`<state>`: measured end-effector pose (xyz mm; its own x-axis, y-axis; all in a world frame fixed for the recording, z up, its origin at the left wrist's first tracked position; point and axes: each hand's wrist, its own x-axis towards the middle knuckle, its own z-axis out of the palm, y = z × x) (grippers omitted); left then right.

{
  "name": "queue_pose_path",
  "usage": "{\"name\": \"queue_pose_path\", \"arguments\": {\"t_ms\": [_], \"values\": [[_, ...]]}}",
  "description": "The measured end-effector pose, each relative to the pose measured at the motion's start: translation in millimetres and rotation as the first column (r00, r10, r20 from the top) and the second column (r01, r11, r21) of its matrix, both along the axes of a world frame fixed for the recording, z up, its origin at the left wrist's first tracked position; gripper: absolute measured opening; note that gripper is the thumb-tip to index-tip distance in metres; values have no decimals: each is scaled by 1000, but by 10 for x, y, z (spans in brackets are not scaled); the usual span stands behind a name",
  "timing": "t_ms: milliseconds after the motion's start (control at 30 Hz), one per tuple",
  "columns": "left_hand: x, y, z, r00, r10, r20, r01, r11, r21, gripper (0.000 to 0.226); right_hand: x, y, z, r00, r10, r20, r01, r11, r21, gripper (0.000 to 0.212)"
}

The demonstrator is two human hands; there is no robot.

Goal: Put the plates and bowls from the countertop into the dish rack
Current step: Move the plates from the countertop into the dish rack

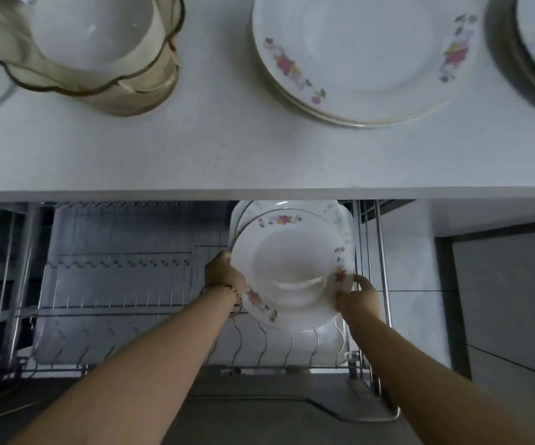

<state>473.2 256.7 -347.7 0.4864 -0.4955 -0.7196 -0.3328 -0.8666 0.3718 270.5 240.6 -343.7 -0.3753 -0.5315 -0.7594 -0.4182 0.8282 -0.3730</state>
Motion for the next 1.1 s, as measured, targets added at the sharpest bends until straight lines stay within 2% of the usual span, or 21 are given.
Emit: {"name": "queue_pose_path", "arguments": {"t_ms": [167, 267, 400, 500, 567, 667, 733, 800, 833, 867, 933, 1000, 1067, 1100], "values": [[-78, -275, -101, 999, 20, 30, -21, 999, 42, 51, 74, -133, -120, 996, 48, -69, -46, 998, 32, 41], [-109, -362, -120, 1000, -13, -12, 14, 992, 122, 55, 137, -171, -131, 994, 59, -89, -55, 997, 44, 45], [-122, -374, -121, 999, -8, -51, 15, 992, 127, 63, 138, -216, -89, 995, 63, -77, -62, 998, 14, 56], [-147, -271, -39, 995, -58, -85, 65, 995, 79, 52, 82, -207, 14, 985, 168, -37, -169, 985, -22, 58], [-172, -173, 50, 995, -91, -36, 93, 995, 42, 41, 50, -177, 175, 959, 280, -30, -281, 960, -8, 58], [-271, -75, 545, 970, -245, 6, 245, 969, -10, 35, 5, -191, 574, 870, 492, 10, -492, 869, 56, 53], [-390, -105, 1104, 930, -368, -15, 360, 916, -174, 28, -26, -292, 936, 743, 667, 50, -669, 741, 61, 44], [-483, -207, 1697, 902, -430, 23, 410, 840, -355, 24, -35, -477, 1384, 622, 781, 44, -782, 624, -17, 38], [-484, -300, 1896, 901, -429, 70, 416, 804, -426, 23, -45, -595, 1613, 593, 805, 22, -801, 593, -79, 35], [-476, -437, 2072, 912, -392, 117, 398, 784, -477, 22, -54, -738, 1842, 591, 807, -10, -797, 582, -160, 32], [-422, -770, 2290, 958, -230, 169, 285, 761, -583, 23, -72, -1084, 2276, 644, 759, -96, -737, 582, -344, 25], [-348, -1132, 2423, 988, -39, 148, 125, 761, -636, 31, -87, -1466, 2520, 706, 676, -210, -674, 551, -493, 30], [-281, -1483, 2404, 993, 98, 67, -44, 831, -555, 46, -96, -1837, 2583, 760, 576, -301, -639, 575, -511, 44], [-254, -1638, 2375, 989, 148, 18, -123, 878, -462, 45, -89, -2013, 2561, 786, 531, -316, -616, 628, -476, 48]]}}
